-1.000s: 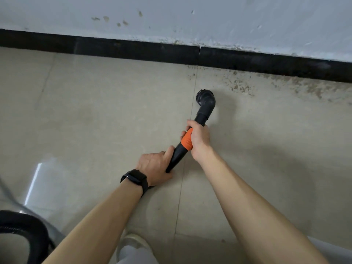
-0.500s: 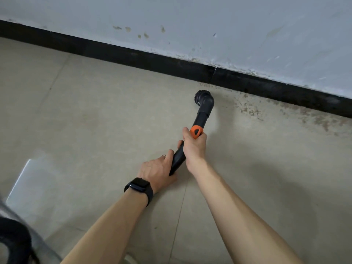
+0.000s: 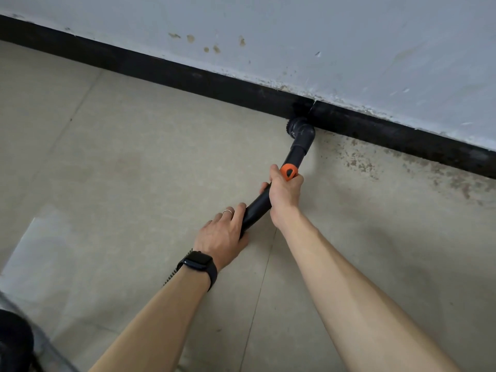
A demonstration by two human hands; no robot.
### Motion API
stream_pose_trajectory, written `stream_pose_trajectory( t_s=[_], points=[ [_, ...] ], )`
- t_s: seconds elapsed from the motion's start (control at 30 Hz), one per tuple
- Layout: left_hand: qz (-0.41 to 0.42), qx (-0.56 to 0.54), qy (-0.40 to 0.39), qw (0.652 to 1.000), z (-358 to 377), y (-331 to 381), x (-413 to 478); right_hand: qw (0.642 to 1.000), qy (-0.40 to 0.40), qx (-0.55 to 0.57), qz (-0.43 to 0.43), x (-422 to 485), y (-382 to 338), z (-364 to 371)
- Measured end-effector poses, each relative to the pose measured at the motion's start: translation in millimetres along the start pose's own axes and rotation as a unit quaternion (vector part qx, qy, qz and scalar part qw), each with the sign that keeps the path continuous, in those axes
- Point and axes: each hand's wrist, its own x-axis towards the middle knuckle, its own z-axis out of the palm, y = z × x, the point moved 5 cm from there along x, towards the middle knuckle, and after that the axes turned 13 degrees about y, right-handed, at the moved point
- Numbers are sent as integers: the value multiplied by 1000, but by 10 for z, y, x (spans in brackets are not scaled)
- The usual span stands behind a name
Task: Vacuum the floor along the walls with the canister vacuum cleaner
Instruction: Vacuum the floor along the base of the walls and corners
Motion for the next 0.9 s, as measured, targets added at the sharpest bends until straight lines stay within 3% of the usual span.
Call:
stream_pose_trajectory(
  t_s=[0.4,0.7,0.9],
  points=[
    [-65,0,4,998,-170,-382,58,998,-39,21,40,-134,103,438],
    [-41,31,35,998,-280,-813,162,993,-73,45,84,-217,227,819],
    [-75,31,50,995,-369,-1036,102,988,-130,-9,86,-388,217,1086]
  ],
)
